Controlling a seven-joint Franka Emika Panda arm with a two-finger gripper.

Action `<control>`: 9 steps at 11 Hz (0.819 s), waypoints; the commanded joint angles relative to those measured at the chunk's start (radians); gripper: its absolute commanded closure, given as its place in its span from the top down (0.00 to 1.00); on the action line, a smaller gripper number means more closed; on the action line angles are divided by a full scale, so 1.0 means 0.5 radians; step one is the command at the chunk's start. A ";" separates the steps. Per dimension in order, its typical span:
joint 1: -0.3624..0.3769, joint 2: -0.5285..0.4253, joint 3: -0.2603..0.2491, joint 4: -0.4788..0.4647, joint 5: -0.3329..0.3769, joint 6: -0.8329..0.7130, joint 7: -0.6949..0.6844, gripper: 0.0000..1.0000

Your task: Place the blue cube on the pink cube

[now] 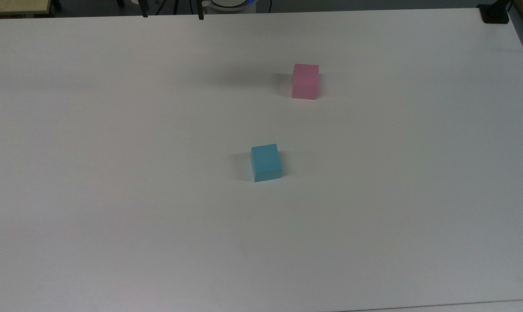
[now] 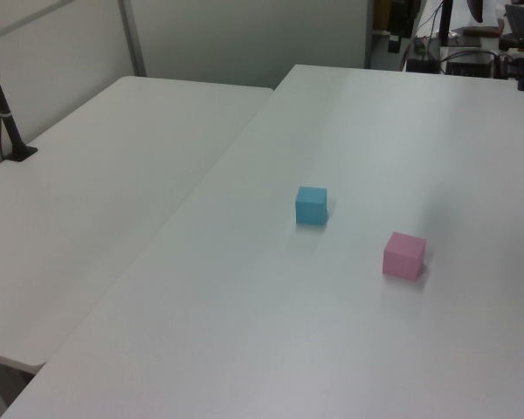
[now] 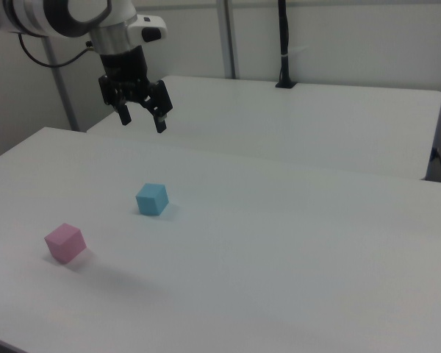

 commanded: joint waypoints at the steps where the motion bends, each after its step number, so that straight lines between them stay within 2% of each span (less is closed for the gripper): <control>1: 0.021 -0.022 -0.020 -0.006 0.036 -0.037 -0.010 1.00; 9: 0.061 -0.004 -0.020 -0.016 0.033 -0.022 -0.032 1.00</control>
